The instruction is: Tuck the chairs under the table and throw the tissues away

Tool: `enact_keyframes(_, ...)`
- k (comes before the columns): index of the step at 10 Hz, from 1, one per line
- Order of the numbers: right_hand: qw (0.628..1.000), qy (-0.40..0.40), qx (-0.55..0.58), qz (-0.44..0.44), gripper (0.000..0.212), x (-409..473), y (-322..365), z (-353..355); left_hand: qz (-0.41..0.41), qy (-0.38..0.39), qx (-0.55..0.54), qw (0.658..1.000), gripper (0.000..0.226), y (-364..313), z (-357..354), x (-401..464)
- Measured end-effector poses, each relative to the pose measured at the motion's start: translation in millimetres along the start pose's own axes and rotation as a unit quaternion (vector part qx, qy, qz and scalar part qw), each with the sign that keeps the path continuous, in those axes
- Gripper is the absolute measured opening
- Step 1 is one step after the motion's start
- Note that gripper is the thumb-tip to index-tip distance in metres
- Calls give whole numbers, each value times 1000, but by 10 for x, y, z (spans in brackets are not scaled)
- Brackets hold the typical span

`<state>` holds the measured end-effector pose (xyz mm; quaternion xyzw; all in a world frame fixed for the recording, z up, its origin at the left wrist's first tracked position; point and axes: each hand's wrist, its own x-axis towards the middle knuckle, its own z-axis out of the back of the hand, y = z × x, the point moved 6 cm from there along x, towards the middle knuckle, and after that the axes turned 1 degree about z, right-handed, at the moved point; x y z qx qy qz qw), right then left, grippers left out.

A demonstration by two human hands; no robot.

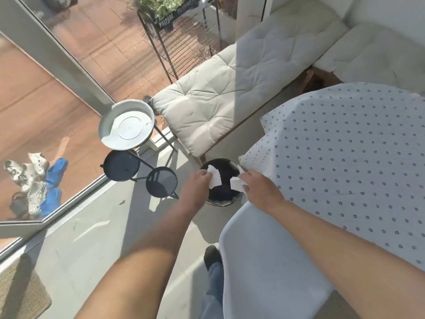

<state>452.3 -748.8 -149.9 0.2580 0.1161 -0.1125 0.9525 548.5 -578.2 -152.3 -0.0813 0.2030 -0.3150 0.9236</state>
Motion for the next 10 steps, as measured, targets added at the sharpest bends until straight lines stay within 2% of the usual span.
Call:
enact_keyframes(2, 997, 34, 42, -63, 34, 651, -135, -878, -7, 46, -14, 999, 29, 573, -688, 672)
enact_keyframes(4, 985, 29, 100, -140, 34, 1302, -504, -1709, -7, 66, -12, 998, 25, 910, -1584, 1282)
enact_keyframes(5, 982, 44, 97, -157, 38, 1532, -667, -2117, -4, 104, -3, 995, 32, 1025, -2019, 1510)
enact_keyframes(6, 978, 107, 53, -172, 39, 1621, -790, -2450, -22, 160, 53, 985, 56, 1145, -2375, 1695)
enact_keyframes(7, 971, 153, -3, -182, 59, 1589, -937, -2673, -2, 203, 80, 976, 73, 1293, -2536, 1751)
enact_keyframes(8, 965, 188, -51, -175, 69, 1499, -993, -2741, 8, 208, 88, 974, 69, 1388, -2531, 1706)
enact_keyframes(10, 969, 187, -44, -155, 70, 1391, -875, -2609, 27, 210, 75, 974, 64, 1462, -2312, 1556)
